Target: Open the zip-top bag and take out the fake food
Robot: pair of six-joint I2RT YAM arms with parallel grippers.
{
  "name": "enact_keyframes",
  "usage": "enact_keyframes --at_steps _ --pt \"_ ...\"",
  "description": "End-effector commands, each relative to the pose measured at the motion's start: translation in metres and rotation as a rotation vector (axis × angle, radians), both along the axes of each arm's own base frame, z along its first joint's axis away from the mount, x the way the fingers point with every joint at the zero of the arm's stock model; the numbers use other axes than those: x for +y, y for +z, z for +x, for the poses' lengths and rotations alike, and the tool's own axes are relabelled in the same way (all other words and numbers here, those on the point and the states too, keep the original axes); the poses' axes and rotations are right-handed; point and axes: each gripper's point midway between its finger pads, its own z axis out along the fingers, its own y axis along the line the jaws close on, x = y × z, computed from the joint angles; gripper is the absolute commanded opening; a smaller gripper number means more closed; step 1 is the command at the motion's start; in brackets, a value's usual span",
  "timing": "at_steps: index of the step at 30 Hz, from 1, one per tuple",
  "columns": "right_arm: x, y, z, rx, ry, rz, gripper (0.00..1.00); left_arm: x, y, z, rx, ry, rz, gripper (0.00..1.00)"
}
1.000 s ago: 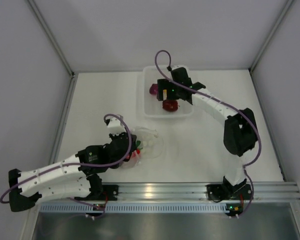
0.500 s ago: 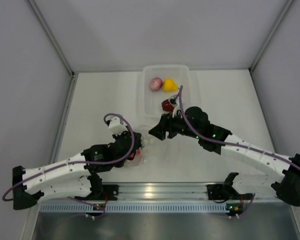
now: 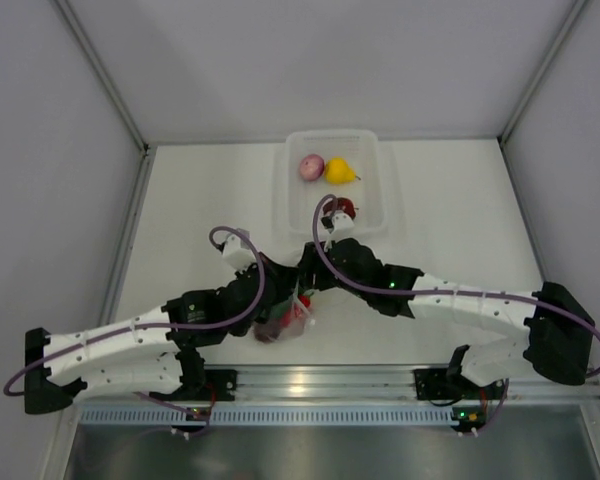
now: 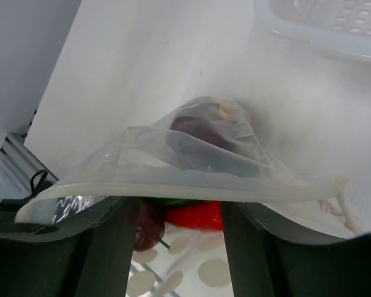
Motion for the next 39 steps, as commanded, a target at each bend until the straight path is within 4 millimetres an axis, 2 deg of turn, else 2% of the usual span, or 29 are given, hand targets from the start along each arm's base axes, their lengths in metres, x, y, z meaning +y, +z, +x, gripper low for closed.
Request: enact_keyframes --at_steps 1,7,8,14,17,19,22,25,32,35,36,38,39 --pt "0.006 0.008 0.005 -0.038 -0.051 0.009 0.55 -0.015 0.043 -0.002 -0.037 -0.034 -0.158 0.0" --pt "-0.018 -0.015 0.006 -0.086 -0.074 -0.17 0.61 -0.006 0.048 -0.004 -0.071 -0.047 -0.143 0.0" --pt "-0.027 -0.026 0.005 -0.08 -0.077 -0.23 0.62 0.001 0.051 -0.005 -0.083 -0.039 -0.157 0.0" --pt "-0.07 -0.054 0.007 -0.141 -0.062 -0.49 0.61 0.024 0.037 -0.006 -0.102 0.0 -0.155 0.0" --pt "-0.063 -0.055 -0.007 -0.115 0.073 -0.491 0.6 0.026 0.028 -0.006 -0.108 -0.007 -0.118 0.0" --pt "-0.052 -0.053 -0.019 -0.087 0.155 -0.451 0.6 0.024 0.011 -0.004 -0.089 -0.002 -0.078 0.0" --pt "-0.047 -0.058 -0.019 -0.049 0.118 -0.431 0.59 0.019 -0.015 -0.004 -0.044 0.007 -0.043 0.0" --pt "-0.048 -0.07 -0.017 0.019 0.032 -0.417 0.57 0.011 -0.029 -0.005 0.001 0.007 -0.039 0.0" --pt "-0.041 -0.091 -0.033 0.076 0.047 -0.449 0.57 -0.006 -0.039 -0.005 0.04 -0.014 -0.005 0.0" --pt "-0.048 -0.103 -0.038 0.108 0.005 -0.453 0.55 -0.007 -0.04 -0.006 0.044 -0.008 -0.012 0.0" --pt "-0.048 -0.099 -0.037 0.102 -0.017 -0.425 0.55 -0.007 -0.041 -0.006 0.045 -0.006 -0.011 0.0" --pt "-0.058 -0.106 -0.041 0.114 -0.071 -0.409 0.55 -0.008 -0.042 -0.007 0.045 -0.001 -0.015 0.0" --pt "-0.06 -0.103 -0.038 0.114 -0.122 -0.374 0.55 -0.008 -0.043 -0.007 0.044 0.001 -0.014 0.0"
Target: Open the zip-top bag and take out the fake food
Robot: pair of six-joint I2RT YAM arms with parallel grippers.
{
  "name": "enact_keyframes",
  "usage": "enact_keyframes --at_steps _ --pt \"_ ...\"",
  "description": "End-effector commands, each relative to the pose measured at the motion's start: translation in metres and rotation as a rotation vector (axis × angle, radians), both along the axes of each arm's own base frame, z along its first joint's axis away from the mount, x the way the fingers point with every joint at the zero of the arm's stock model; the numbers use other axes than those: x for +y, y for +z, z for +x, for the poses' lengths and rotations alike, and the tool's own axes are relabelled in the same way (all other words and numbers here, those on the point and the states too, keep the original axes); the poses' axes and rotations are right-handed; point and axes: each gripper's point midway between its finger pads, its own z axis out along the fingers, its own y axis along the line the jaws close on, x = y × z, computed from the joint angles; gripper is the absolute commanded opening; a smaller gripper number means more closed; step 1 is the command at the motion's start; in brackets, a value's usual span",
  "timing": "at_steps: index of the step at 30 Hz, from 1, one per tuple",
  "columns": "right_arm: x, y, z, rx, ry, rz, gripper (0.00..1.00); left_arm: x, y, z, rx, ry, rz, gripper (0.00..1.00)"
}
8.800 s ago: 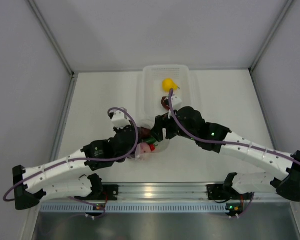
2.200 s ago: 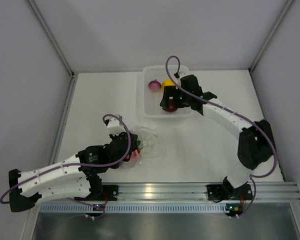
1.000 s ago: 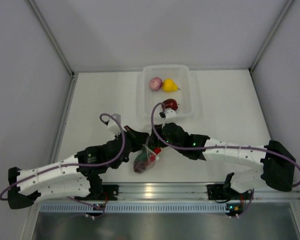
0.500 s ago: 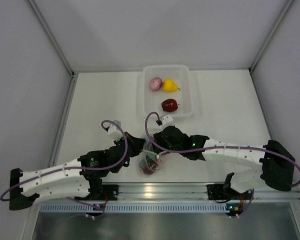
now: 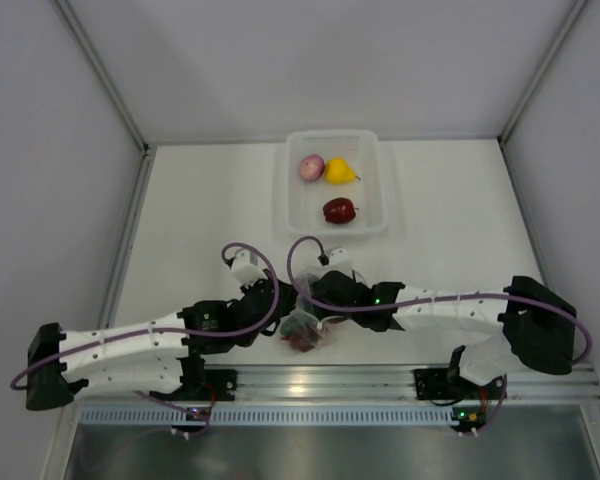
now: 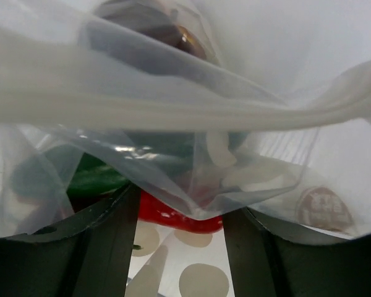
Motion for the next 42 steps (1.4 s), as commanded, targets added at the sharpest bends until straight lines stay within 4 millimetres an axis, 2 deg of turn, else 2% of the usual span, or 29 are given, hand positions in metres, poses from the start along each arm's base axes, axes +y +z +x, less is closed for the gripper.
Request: enact_keyframes --at_steps 1,6,12,15,18,22,26,27,32,37,42 --pt "-0.011 0.004 -0.002 -0.028 -0.135 0.069 0.55 -0.011 0.021 0.001 -0.024 0.014 -0.076 0.0" --pt "-0.012 -0.005 -0.005 -0.009 -0.169 0.086 0.54 -0.018 0.033 -0.001 -0.073 0.027 -0.064 0.0" --pt "-0.007 -0.013 -0.007 -0.022 -0.096 0.045 0.55 -0.032 0.03 -0.009 -0.089 -0.009 -0.015 0.0" --pt "-0.004 -0.013 -0.011 -0.014 -0.066 0.042 0.57 -0.029 0.027 -0.009 -0.089 -0.002 -0.015 0.0" --pt "-0.001 -0.003 -0.014 -0.013 -0.036 0.06 0.58 -0.025 0.027 -0.009 -0.101 -0.004 -0.003 0.0" --pt "0.01 0.019 -0.027 -0.075 0.15 0.097 0.55 -0.023 0.03 -0.008 -0.119 -0.017 0.022 0.0" --pt "0.022 0.024 -0.051 -0.112 0.455 0.125 0.54 -0.022 0.031 -0.009 -0.129 -0.033 0.035 0.0" --pt "0.023 0.022 -0.058 -0.099 0.502 0.126 0.53 -0.021 0.031 -0.01 -0.131 -0.035 0.04 0.0" --pt "0.024 0.007 -0.064 -0.109 0.607 0.089 0.55 -0.014 0.027 -0.01 -0.141 -0.037 0.054 0.0" --pt "0.02 -0.02 -0.067 -0.072 0.643 -0.006 0.56 -0.012 0.028 -0.011 -0.155 -0.061 0.079 0.0" --pt "0.024 -0.032 -0.075 -0.081 0.699 -0.059 0.56 -0.011 0.024 -0.011 -0.161 -0.072 0.106 0.0"
